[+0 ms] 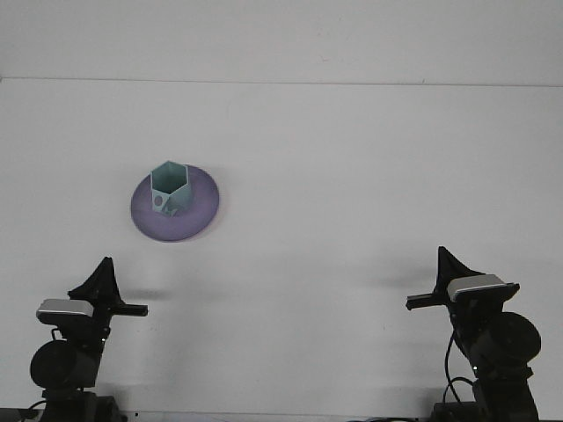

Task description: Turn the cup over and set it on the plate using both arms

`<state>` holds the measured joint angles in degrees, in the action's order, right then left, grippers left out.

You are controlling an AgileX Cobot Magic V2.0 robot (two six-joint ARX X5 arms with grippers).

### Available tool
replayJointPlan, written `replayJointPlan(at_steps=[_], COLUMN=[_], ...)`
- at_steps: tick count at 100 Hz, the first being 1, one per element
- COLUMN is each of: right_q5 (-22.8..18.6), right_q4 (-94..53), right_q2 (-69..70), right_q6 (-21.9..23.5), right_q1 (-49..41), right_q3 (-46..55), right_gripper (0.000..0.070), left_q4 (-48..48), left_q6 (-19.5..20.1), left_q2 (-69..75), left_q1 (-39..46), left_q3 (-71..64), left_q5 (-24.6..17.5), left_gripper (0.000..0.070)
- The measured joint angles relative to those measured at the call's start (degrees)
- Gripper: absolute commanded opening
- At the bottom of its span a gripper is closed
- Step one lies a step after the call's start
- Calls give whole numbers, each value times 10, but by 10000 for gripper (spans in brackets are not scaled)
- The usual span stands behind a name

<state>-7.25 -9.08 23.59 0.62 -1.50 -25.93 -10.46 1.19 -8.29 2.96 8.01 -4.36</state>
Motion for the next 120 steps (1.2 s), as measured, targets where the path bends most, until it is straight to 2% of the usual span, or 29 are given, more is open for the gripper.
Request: replayJointPlan(at_steps=[22,47,120], right_q5=[0,0,0], right_q4=[0,1,6], right_q2=[0,0,0], right_q6=[0,0,-5], right_q1=[0,0,0], right_q3=[0,0,0], right_gripper=[0,0,0], left_q4=[2,6,6], left_q6=[0,8,-5], left_q2=[78,80,80], left_q1=[-21,-30,-30], left_q3=[-60,-60,-60], left_q5=[0,0,0], left_gripper=[15,15,15])
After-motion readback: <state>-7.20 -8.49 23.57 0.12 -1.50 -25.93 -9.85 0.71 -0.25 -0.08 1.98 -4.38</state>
